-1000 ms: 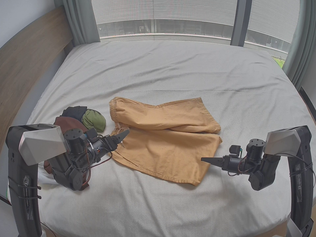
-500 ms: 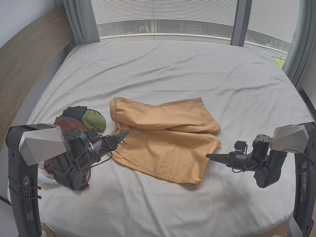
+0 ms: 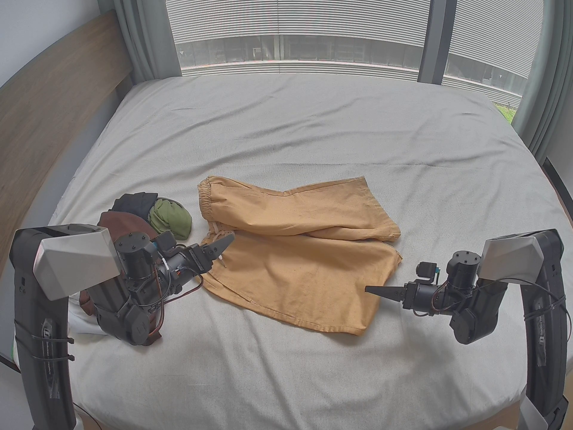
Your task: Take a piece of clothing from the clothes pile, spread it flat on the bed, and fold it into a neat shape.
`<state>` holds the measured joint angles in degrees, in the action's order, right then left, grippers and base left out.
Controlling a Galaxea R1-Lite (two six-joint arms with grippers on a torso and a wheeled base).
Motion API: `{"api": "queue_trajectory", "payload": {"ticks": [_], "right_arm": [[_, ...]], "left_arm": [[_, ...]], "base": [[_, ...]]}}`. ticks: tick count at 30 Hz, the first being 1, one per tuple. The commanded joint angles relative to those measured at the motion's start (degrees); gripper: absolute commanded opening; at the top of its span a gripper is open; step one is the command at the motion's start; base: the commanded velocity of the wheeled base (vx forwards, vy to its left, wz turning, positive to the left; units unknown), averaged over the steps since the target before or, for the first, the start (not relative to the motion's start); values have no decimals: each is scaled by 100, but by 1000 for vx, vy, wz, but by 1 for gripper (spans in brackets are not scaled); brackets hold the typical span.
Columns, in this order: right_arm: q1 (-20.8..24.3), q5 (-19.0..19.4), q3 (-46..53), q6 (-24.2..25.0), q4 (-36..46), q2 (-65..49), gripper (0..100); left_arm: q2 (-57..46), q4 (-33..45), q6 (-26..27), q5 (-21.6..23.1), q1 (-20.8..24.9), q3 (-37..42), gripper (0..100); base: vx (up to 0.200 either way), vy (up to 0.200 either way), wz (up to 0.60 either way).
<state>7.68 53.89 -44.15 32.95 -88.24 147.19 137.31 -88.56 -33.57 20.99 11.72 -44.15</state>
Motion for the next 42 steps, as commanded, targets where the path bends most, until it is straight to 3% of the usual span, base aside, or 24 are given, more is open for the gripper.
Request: {"api": "queue_trajectory", "payload": {"ticks": [1, 11, 25, 34, 42], "right_arm": [[67, 7, -93, 1, -1, 302, 100], [331, 7, -76, -8, -9, 433, 100], [339, 104, 1163, -342, -36, -551, 100], [-232, 297, 2042, -966, -27, -1017, 100], [-724, 253, 2042, -1282, -18, -1008, 100]], "left_arm": [[-3, -3, 0, 1, -3, -5, 100], [-3, -3, 0, 1, -3, -5, 100], [-3, -3, 9, -7, -11, -14, 100], [15, -3, 9, 1, -3, 30, 100], [111, 6, -27, 19, -222, 12, 100]], "base": [[0, 0, 0], [0, 0, 0], [0, 0, 0], [0, 0, 0], [0, 0, 0]]}}
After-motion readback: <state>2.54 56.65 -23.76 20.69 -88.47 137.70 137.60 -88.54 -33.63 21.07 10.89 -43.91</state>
